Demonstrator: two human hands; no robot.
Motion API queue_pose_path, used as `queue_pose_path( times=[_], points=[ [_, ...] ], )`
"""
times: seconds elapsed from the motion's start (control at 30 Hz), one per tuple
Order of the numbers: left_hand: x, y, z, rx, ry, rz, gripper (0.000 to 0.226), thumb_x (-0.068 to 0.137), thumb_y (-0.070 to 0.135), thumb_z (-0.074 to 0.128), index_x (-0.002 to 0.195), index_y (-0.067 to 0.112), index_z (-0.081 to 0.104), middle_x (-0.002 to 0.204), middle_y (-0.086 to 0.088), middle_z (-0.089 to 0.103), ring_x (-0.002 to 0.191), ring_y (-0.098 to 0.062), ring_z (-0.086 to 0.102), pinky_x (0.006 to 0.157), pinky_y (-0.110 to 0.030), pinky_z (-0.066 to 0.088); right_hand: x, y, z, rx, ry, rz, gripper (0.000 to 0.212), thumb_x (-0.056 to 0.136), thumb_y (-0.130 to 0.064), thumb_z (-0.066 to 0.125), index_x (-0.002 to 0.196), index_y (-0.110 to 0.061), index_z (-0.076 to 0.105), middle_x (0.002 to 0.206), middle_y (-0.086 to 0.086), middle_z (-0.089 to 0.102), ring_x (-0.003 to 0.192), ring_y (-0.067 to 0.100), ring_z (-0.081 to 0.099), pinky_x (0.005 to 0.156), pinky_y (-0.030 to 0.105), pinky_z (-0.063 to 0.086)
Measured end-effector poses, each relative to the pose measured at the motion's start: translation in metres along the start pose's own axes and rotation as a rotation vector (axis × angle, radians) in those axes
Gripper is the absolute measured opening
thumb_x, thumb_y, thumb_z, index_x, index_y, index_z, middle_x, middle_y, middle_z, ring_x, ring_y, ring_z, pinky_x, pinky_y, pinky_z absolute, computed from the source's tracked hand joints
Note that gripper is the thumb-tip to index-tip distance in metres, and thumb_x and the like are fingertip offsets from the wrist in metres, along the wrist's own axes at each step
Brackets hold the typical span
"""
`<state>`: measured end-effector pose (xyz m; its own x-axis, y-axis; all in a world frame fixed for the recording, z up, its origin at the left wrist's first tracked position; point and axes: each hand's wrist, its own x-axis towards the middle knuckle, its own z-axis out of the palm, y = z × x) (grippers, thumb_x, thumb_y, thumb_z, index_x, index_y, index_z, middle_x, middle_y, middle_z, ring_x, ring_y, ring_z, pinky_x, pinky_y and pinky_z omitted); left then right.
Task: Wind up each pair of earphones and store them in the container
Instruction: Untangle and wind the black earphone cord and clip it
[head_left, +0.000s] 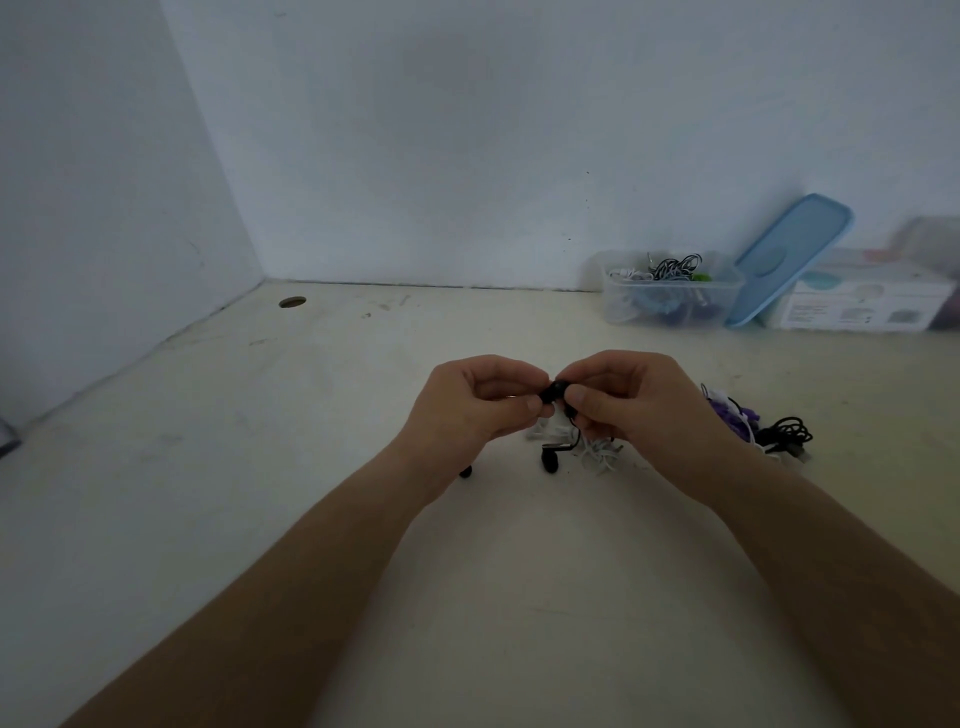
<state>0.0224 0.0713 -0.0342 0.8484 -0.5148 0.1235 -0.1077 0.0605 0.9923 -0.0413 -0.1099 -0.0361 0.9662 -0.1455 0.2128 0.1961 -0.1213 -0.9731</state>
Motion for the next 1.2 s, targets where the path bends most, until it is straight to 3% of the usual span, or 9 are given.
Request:
queue_pose_path(
  times=[0.47, 0.77, 1.2],
  points=[
    [-0.0005, 0.0009, 0.0023, 0.031, 0.027, 0.051, 0.016, 0.085, -0.006, 0.069, 0.095, 0.006, 0.071, 0.092, -0.014, 0.076, 0.089, -0.03, 0.074, 0.082, -0.031, 0.06, 0.0, -0.0012, -0.0025, -0.002, -0.041, 0.024, 0.016, 0.092, 0.001, 0.063, 0.094, -0.011, 0.072, 0.077, 0.012, 0.074, 0.057, 0.016, 0.061, 0.058, 0.026, 0.054],
    [0.001, 0.0005, 0.0053, -0.046, -0.002, 0.043, 0.018, 0.089, -0.006, 0.064, 0.096, 0.008, 0.072, 0.086, -0.012, 0.076, 0.079, -0.019, 0.074, 0.071, -0.022, 0.057, 0.0005, -0.0019, -0.0019, 0.057, -0.025, 0.021, 0.015, 0.09, -0.002, 0.066, 0.09, -0.015, 0.074, 0.074, 0.008, 0.072, 0.059, 0.016, 0.06, 0.056, 0.028, 0.053],
    [0.0015, 0.0003, 0.0059, -0.06, -0.017, 0.063, 0.018, 0.088, -0.006, 0.064, 0.097, 0.006, 0.073, 0.082, -0.014, 0.076, 0.079, -0.021, 0.074, 0.074, -0.023, 0.058, 0.0028, 0.0015, -0.0045, 0.065, -0.041, -0.014, 0.017, 0.09, 0.002, 0.065, 0.09, -0.012, 0.074, 0.072, 0.012, 0.069, 0.054, 0.017, 0.056, 0.059, 0.03, 0.054]
  ],
)
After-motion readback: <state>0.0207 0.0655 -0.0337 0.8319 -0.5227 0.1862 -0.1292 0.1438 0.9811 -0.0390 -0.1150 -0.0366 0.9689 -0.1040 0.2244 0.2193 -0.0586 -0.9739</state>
